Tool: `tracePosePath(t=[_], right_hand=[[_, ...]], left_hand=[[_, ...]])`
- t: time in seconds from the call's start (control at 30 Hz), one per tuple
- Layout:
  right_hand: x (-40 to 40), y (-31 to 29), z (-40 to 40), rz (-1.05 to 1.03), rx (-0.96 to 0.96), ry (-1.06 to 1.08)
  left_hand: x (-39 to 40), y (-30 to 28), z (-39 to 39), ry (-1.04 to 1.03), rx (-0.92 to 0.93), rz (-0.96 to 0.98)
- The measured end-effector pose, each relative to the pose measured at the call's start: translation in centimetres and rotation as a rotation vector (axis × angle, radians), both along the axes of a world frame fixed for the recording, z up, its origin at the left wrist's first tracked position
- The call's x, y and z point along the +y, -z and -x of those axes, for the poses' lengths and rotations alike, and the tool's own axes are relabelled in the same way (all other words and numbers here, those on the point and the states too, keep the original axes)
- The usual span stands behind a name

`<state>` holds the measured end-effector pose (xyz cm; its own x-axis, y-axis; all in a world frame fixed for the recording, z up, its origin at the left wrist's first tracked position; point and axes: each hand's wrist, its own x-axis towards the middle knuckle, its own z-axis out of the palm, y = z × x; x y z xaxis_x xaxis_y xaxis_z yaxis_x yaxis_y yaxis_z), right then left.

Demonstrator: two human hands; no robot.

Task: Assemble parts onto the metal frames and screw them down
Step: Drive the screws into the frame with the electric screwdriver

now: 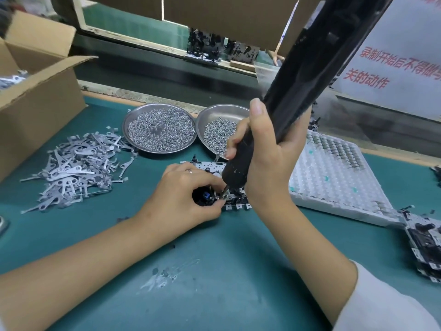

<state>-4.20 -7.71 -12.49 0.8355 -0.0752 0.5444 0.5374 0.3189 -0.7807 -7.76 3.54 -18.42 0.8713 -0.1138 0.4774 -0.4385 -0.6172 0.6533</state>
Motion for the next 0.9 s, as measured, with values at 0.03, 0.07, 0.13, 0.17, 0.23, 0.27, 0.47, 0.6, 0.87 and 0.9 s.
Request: tracePosePath(t=[0.03, 0.07, 0.13, 0.17, 0.23, 0.27, 0.47, 0.6, 0.87, 0.9], right_hand=[[0.03, 0.0, 0.0, 0.0, -0.003, 0.0], [0.05, -0.01, 0.01, -0.002, -0.006, -0.003], [0.11, -0.01, 0.07, -0.011, -0.01, -0.018], [0.13, 0.0, 0.08, -0.015, -0.011, -0.024], [0.14, 0.06, 0.05, -0.017, -0.012, -0.029], [0.13, 0.08, 0.05, -0.018, -0.012, -0.031], [0.11, 0.02, 0.07, -0.03, -0.018, -0.028], [0.15, 0.09, 0.07, -0.017, -0.028, -0.017], [0.11, 0.21, 0.04, 0.001, -0.01, -0.008], [0.13, 0.21, 0.06, -0.001, -0.008, -0.013]], left_hand=[[-0.01, 0.0, 0.01, 0.0, 0.001, 0.0], [-0.01, -0.01, 0.0, -0.001, 0.003, 0.001], [-0.01, -0.01, 0.0, -0.004, 0.008, -0.001], [-0.01, -0.01, 0.0, -0.006, 0.008, -0.002], [0.0, 0.0, 0.0, -0.008, 0.004, -0.003], [0.01, 0.0, 0.0, -0.007, 0.004, -0.002], [0.06, 0.17, -0.09, -0.004, 0.006, 0.004], [0.11, 0.27, -0.12, -0.002, 0.006, -0.002], [0.09, 0.26, -0.13, -0.003, -0.005, -0.002], [0.1, 0.25, -0.13, -0.003, -0.004, -0.001]])
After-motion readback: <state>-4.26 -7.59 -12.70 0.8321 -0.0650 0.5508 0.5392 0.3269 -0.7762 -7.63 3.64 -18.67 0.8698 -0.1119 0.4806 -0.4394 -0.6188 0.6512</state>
